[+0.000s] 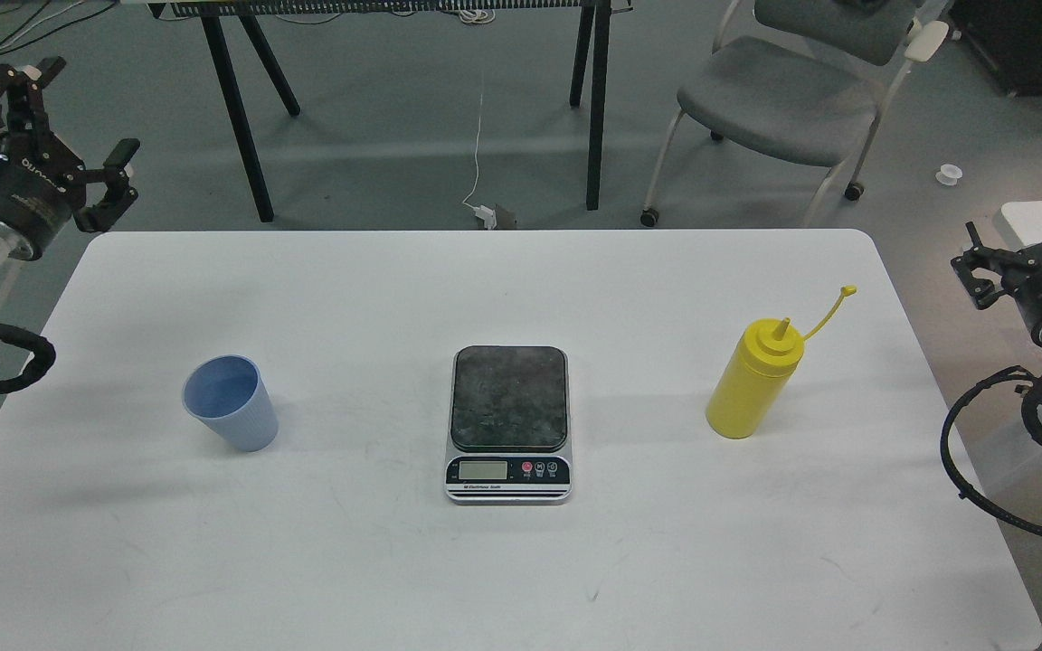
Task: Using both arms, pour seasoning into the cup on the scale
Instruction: 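Open the left gripper and reach it toward the light blue cup, then close the left gripper around the light blue cup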
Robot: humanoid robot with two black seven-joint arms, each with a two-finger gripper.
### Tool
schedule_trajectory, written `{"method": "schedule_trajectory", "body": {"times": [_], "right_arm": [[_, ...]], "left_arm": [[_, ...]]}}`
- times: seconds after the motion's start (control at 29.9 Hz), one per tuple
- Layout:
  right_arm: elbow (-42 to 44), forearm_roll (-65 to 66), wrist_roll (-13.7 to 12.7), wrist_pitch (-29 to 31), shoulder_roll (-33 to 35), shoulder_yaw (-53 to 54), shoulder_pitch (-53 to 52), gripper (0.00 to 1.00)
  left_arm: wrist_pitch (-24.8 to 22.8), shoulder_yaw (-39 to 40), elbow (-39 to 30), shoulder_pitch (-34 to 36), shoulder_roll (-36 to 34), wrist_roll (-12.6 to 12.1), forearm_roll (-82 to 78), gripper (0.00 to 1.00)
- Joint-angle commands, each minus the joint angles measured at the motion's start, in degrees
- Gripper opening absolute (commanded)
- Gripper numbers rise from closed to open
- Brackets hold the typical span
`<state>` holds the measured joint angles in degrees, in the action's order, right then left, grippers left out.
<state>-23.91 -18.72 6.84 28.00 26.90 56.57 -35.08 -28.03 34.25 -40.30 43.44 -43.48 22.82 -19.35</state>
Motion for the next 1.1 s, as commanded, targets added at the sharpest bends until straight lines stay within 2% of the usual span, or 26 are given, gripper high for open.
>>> {"method": "schedule_trajectory", "body": {"times": [0.0,0.1,0.23,0.3,0.47,0.57,0.7,0.97,1.07], "right_arm": [[0.00,0.00,0.11,0.00,-0.18,0.03,0.10,1.00],[-0.08,0.00,0.20,0.00,-0.18,0.03,0.10,1.00],[-0.17,0.00,0.20,0.00,-0.18,0.03,0.10,1.00],[-0.61,0.00,0.20,0.00,-0.18,0.03,0.10,1.00],[-0.70,0.00,0.20,0.00,0.00,0.64,0.28,1.00],[-0.61,0.00,0.28,0.00,0.26,0.64,0.54,1.00],[-0.61,-0.08,0.37,0.00,0.61,0.82,1.07,1.00],[-0.61,-0.09,0.46,0.00,0.70,1.17,1.42,1.00],[-0.61,-0.09,0.55,0.00,0.70,1.34,1.42,1.00]], "left_arm": [[0.03,0.29,-6.79,0.06,-5.38,0.20,-11.91,0.99],[0.03,-0.15,-14.08,-0.03,-8.90,0.12,-19.64,0.98],[0.03,-0.23,-22.18,-0.81,-11.45,0.12,-39.04,0.98],[3.75,-0.41,-23.86,-1.25,-11.46,0.20,-51.96,0.98],[11.75,-4.00,-23.86,-2.75,-10.93,0.55,-73.35,0.95],[16.76,-9.36,-23.86,-2.49,-10.93,2.14,-81.00,0.91],[22.48,-15.78,-22.90,-2.23,-10.93,2.23,-88.30,0.87],[23.37,-20.09,-22.37,-2.66,-10.67,2.32,-89.55,0.73],[24.33,-22.20,-19.39,-2.58,-8.21,2.23,-89.46,0.72]]}}
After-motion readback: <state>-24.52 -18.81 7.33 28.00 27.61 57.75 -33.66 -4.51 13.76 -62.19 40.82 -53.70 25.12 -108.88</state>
